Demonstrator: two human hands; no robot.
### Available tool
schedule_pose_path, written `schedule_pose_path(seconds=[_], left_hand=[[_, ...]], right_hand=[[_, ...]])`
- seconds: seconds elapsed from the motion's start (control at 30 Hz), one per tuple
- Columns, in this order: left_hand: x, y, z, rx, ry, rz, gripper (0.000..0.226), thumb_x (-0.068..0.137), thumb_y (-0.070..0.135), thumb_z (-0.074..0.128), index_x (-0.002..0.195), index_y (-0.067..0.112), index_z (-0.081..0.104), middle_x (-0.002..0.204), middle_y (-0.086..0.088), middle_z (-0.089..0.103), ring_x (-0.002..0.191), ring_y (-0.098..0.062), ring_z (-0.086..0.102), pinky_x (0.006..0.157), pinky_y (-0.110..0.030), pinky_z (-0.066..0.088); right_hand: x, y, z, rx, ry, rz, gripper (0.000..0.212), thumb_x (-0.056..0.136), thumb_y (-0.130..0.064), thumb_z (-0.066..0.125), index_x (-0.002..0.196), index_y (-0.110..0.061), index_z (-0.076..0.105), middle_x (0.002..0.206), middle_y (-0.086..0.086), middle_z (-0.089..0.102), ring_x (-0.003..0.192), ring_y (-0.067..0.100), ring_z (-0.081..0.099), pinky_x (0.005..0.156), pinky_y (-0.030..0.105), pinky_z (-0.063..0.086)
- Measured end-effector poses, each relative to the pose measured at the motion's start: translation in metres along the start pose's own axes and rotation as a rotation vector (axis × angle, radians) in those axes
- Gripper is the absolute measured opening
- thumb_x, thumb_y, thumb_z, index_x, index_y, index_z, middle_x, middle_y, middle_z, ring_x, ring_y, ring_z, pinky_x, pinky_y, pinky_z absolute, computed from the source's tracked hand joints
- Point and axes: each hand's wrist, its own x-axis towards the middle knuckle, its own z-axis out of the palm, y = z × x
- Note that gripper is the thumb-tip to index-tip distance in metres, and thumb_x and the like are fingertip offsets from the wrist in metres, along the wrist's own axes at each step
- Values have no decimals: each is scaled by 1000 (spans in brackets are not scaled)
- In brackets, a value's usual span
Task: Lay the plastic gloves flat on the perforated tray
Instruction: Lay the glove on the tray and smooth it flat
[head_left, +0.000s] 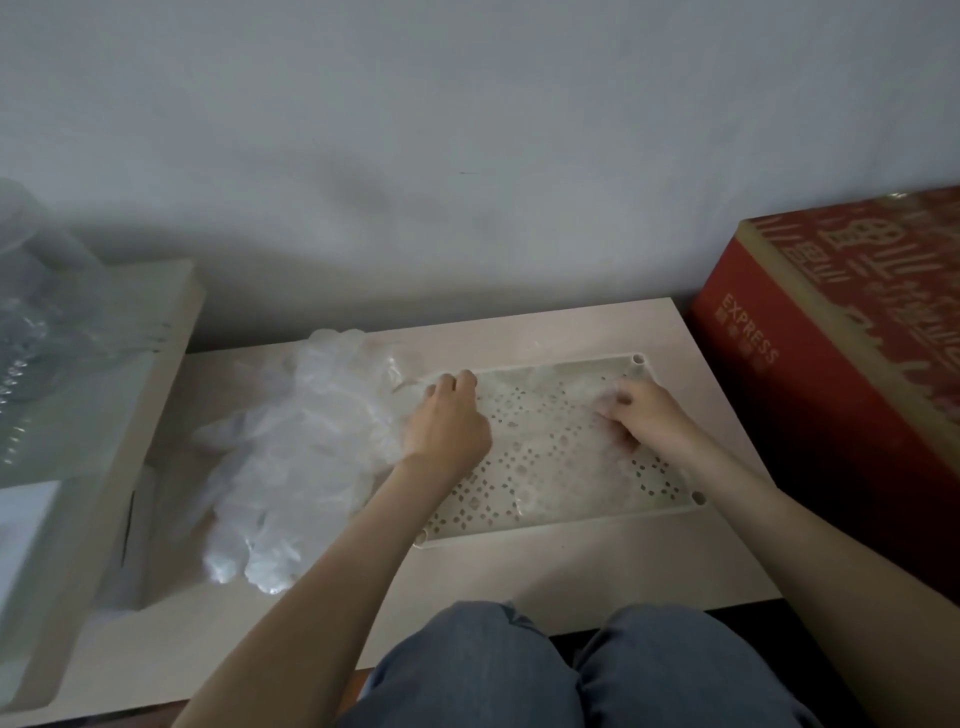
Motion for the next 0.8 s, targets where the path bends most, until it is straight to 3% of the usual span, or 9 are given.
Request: schedule_pose_path(seconds=[0.13,0.23,0.3,0.37,0.47,0.53,0.6,0.67,0.8], left_hand=[[-1,5,12,-186,-98,36,77,87,56,56,145,13,28,149,-8,32,137,-26,30,111,-40,29],[-3,11,20,-67,-34,237,110,74,74,57,153,23,0,161,-1,1,148,-17,-3,119,-48,-2],[-3,22,19,-99,19,323,112,70,75,59,152,29,-1,161,4,-5,147,-12,-10,116,-49,-11],[-1,37,16,-190,33,351,92,74,69,62,148,32,22,160,6,6,147,-10,-6,115,-46,-14],[4,49,8,-396,23,312,30,86,48,63,107,29,57,128,11,56,131,-7,39,117,-43,11],[8,49,1,-603,-45,222,13,90,34,60,84,26,53,91,8,68,84,-6,58,87,-32,46],[8,45,-4,-601,-162,158,8,92,23,55,85,22,50,77,7,68,54,-3,48,53,-20,40],[8,36,-5,-476,-276,122,5,91,19,52,96,19,51,76,8,66,50,-3,44,47,-18,35],[12,18,-6,-570,-403,44,10,94,15,54,94,15,64,83,3,65,65,-5,57,65,-15,47]], right_hand=[[-7,-13,-4,452,-209,-106,15,96,-8,54,99,-15,67,81,4,69,73,16,68,65,28,55],[-8,-20,-6,432,-202,-99,22,93,-3,53,104,-15,67,82,-2,69,80,21,65,72,30,48],[-13,-30,-8,415,-191,-109,25,93,1,46,89,-14,65,75,-4,66,73,22,63,72,30,47],[-20,-43,-8,418,-196,-153,26,93,2,44,79,-12,61,70,-1,61,67,23,59,69,33,50],[-27,-53,-6,362,-168,-219,23,93,-1,45,77,-12,59,55,2,50,48,23,46,48,29,41],[-28,-54,-4,319,-110,-243,19,96,-9,45,84,-9,60,48,-3,39,40,14,33,42,26,25],[-27,-53,-6,290,-53,-245,19,98,-12,45,92,-9,63,49,-5,38,40,8,30,41,23,25],[-26,-51,-8,235,-2,-240,19,98,-16,48,92,-10,66,48,-7,44,40,4,36,40,19,30],[-22,-40,-12,190,81,-186,25,98,-22,50,81,-16,68,49,-6,48,42,6,41,42,20,34]])
